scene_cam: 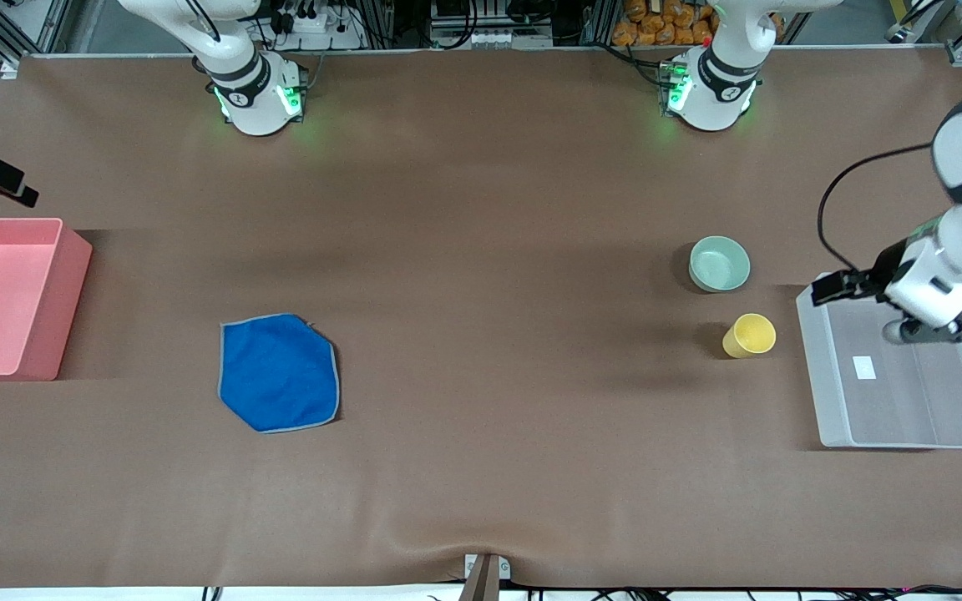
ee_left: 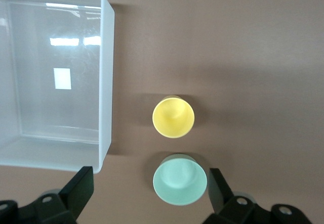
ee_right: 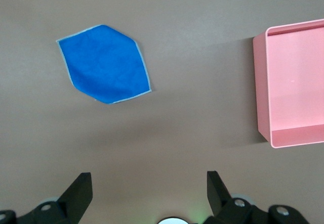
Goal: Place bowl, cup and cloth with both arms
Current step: 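Reach the right gripper to the blue cloth while the left gripper reaches the yellow cup, then grasp the cloth corner with the right gripper while the left gripper grasps the cup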
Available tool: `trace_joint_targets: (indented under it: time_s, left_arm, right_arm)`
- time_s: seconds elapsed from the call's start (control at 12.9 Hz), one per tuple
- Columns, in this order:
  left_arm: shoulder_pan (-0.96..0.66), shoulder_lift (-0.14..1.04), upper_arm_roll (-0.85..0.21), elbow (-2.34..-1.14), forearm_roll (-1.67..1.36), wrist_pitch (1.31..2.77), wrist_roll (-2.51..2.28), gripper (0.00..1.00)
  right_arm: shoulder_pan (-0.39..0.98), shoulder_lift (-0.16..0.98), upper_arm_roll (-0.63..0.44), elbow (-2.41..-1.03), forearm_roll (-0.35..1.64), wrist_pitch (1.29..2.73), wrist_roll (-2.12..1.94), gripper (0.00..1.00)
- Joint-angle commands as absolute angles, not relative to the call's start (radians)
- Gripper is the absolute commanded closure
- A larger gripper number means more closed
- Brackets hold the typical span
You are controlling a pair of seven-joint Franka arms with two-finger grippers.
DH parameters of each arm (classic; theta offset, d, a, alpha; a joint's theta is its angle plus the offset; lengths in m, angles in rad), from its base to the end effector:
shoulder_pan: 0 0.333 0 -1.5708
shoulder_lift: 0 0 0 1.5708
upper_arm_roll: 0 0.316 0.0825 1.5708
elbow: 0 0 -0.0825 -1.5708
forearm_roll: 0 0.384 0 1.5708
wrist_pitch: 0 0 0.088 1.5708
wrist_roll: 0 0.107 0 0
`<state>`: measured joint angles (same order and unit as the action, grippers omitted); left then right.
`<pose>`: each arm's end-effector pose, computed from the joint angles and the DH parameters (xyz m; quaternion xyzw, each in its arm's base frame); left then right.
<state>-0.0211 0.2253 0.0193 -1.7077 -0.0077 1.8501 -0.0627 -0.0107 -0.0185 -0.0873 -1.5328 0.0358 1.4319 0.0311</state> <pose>0.6182 -0.0025 0.4498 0.9986 0.0315 -0.0414 0.0001 0.5321 -0.0486 0.6407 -0.9970 0.0627 0.0406 0.0200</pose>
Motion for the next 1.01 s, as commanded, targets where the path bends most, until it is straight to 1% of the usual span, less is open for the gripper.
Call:
trace_joint_targets:
  time_s: [0.0,0.23,0.39,0.54,0.77,0.85,0.93]
  left_arm:
    - [0.005,0.288,0.021,-1.710,-0.020,1.908,-0.035,0.00]
    - [0.005,0.319,0.021,-1.790,-0.023,2.046,-0.037,0.00]
    - [0.003,0.337,0.020,-1.822,-0.026,2.083,-0.043,0.00]
    - [0.006,0.339,0.020,-1.857,-0.029,2.117,-0.044,0.00]
    - [0.003,0.345,0.020,-1.926,-0.029,2.187,-0.048,0.03]
    - [0.002,0.345,0.018,-1.946,-0.029,2.197,-0.054,0.08]
    - [0.002,0.345,0.018,-1.956,-0.029,2.206,-0.057,0.09]
  right_arm:
    - [0.050,0.046,-0.089,-1.523,0.026,1.430,0.041,0.00]
    - [0.095,0.106,-0.089,-1.517,0.032,1.436,0.040,0.00]
    - [0.141,0.138,-0.091,-1.514,0.023,1.437,0.037,0.00]
    - [0.156,0.184,-0.089,-1.514,0.035,1.445,0.031,0.00]
    - [0.256,0.288,-0.091,-1.514,0.017,1.463,0.032,0.00]
    - [0.261,0.332,-0.091,-1.514,0.024,1.463,0.031,0.00]
    - [0.262,0.374,-0.091,-1.514,0.029,1.466,0.031,0.00]
